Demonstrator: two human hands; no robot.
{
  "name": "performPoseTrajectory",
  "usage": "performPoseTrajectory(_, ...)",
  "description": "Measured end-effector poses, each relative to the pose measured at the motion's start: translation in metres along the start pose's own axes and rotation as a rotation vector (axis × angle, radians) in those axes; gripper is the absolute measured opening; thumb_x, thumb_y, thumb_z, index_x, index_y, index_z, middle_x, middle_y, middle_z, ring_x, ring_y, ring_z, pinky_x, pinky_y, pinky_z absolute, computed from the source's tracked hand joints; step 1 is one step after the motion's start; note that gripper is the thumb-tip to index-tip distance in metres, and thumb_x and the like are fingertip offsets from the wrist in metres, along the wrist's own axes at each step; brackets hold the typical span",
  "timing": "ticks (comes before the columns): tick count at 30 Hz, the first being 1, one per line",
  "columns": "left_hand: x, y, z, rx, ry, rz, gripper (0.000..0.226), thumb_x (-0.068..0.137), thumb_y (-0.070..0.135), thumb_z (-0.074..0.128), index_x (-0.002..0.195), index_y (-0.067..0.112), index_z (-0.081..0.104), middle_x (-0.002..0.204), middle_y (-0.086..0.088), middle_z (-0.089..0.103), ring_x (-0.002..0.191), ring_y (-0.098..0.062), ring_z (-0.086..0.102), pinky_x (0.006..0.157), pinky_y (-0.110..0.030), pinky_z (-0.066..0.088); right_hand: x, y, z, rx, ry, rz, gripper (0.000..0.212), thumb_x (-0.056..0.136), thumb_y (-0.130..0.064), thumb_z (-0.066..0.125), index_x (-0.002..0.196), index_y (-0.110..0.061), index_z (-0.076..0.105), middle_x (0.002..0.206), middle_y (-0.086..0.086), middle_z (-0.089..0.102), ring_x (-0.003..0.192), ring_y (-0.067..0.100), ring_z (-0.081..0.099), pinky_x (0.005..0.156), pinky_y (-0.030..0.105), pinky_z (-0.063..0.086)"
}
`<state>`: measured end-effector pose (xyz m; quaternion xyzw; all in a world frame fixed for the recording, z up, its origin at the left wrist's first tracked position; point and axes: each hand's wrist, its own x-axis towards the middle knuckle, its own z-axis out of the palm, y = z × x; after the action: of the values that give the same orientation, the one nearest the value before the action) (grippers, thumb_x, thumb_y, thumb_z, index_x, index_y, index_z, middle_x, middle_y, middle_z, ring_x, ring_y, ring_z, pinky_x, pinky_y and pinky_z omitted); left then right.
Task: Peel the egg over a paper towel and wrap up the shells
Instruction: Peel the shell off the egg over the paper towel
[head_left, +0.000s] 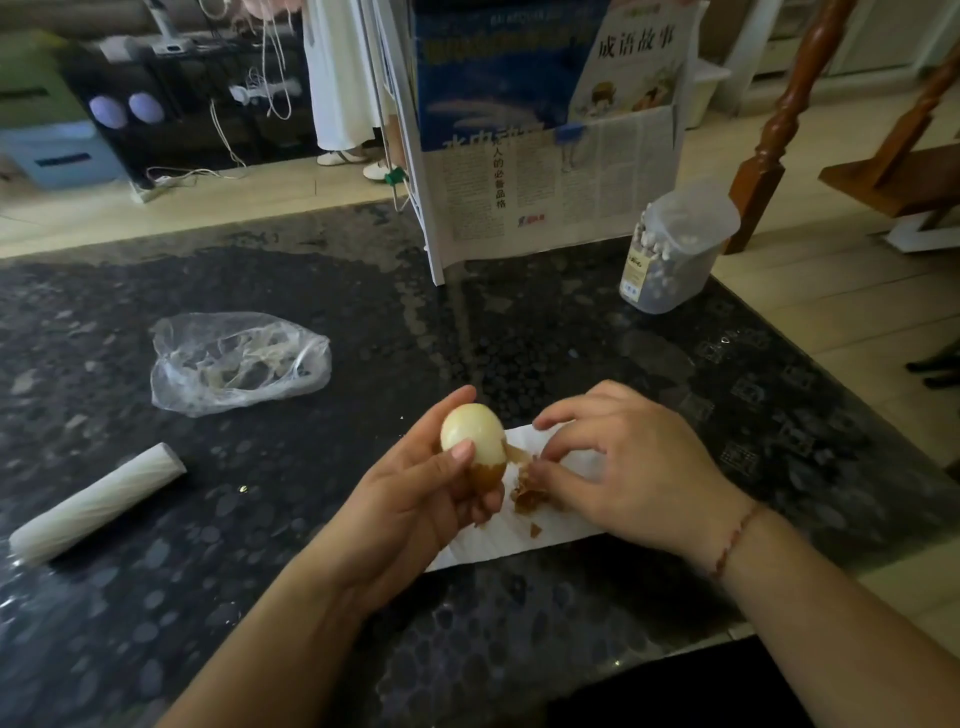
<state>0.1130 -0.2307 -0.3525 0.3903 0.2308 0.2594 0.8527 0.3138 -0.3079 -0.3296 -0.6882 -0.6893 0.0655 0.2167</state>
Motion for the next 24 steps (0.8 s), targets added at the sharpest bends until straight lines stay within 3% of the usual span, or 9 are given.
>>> performPoseTrajectory(3, -0.001, 0.0, 0.003, 0.008, 0.01, 0.018, 0.057, 0.08, 0.019, 0.07, 0.134, 0.026, 0.052, 0.116, -0.021, 0.062, 0.082, -0.03, 0.064, 0.077, -0.04, 0.051, -0.002, -0.003, -0.003, 0.179, 0.123, -0.011, 0.038, 0.077, -0.061, 0.055, 0.094, -0.033, 0.072, 0.101, -0.024, 0.065, 0.096, 0.002, 0.056, 0.075, 0.02, 0.047)
performPoseTrajectory(6, -0.001, 0.001, 0.009, -0.025, -0.063, 0.022, 0.045, 0.092, 0.022, 0.057, 0.135, 0.013, 0.05, 0.125, -0.023, 0.06, 0.096, -0.031, 0.064, 0.081, -0.038, 0.053, -0.003, -0.011, 0.001, 0.36, 0.084, 0.012, 0.055, 0.072, -0.062, 0.066, 0.121, -0.039, 0.057, 0.111, -0.029, 0.059, 0.105, -0.001, 0.053, 0.075, 0.006, 0.038)
performPoseTrajectory(8, -0.001, -0.001, 0.013, -0.079, -0.08, 0.021, 0.046, 0.094, 0.021, 0.053, 0.138, 0.01, 0.048, 0.13, -0.022, 0.059, 0.105, -0.033, 0.064, 0.086, -0.039, 0.057, -0.004, -0.015, 0.006, 0.432, 0.081, 0.002, 0.062, 0.071, -0.058, 0.071, 0.128, -0.04, 0.052, 0.116, -0.027, 0.057, 0.112, -0.002, 0.051, 0.081, 0.003, 0.037)
performPoseTrajectory(11, 0.001, -0.005, 0.016, -0.103, -0.092, 0.036, 0.041, 0.093, 0.018, 0.053, 0.134, 0.011, 0.049, 0.121, -0.02, 0.063, 0.102, -0.03, 0.066, 0.089, -0.04, 0.057, -0.005, -0.02, 0.009, 0.491, 0.176, 0.008, 0.052, 0.074, -0.049, 0.075, 0.122, -0.036, 0.057, 0.111, -0.025, 0.059, 0.109, -0.001, 0.054, 0.082, 0.003, 0.039)
performPoseTrajectory(15, 0.0, -0.007, 0.016, -0.11, -0.078, 0.068, 0.033, 0.091, 0.012, 0.056, 0.123, 0.019, 0.054, 0.109, -0.021, 0.065, 0.094, -0.031, 0.068, 0.083, -0.039, 0.058, -0.005, -0.022, 0.005, 0.374, 0.338, -0.016, 0.031, 0.079, -0.045, 0.071, 0.1, -0.023, 0.068, 0.095, -0.014, 0.064, 0.092, 0.006, 0.059, 0.074, 0.009, 0.043)
performPoseTrajectory(19, 0.0, -0.008, 0.014, -0.025, -0.016, 0.133, 0.032, 0.086, 0.009, 0.063, 0.114, 0.024, 0.059, 0.111, -0.021, 0.066, 0.097, -0.033, 0.069, 0.081, -0.037, 0.057, -0.004, -0.019, 0.003, 0.248, 0.33, -0.061, 0.021, 0.083, -0.04, 0.068, 0.085, -0.02, 0.074, 0.08, -0.011, 0.069, 0.077, 0.007, 0.063, 0.069, 0.029, 0.051)
performPoseTrajectory(24, 0.001, -0.009, 0.014, 0.036, 0.009, 0.199, 0.032, 0.081, 0.009, 0.07, 0.105, 0.028, 0.063, 0.113, -0.018, 0.067, 0.102, -0.03, 0.068, 0.083, -0.034, 0.057, -0.005, -0.02, 0.003, 0.193, 0.327, -0.081, 0.019, 0.085, -0.036, 0.066, 0.084, -0.02, 0.076, 0.08, -0.01, 0.072, 0.075, 0.005, 0.064, 0.064, 0.028, 0.051)
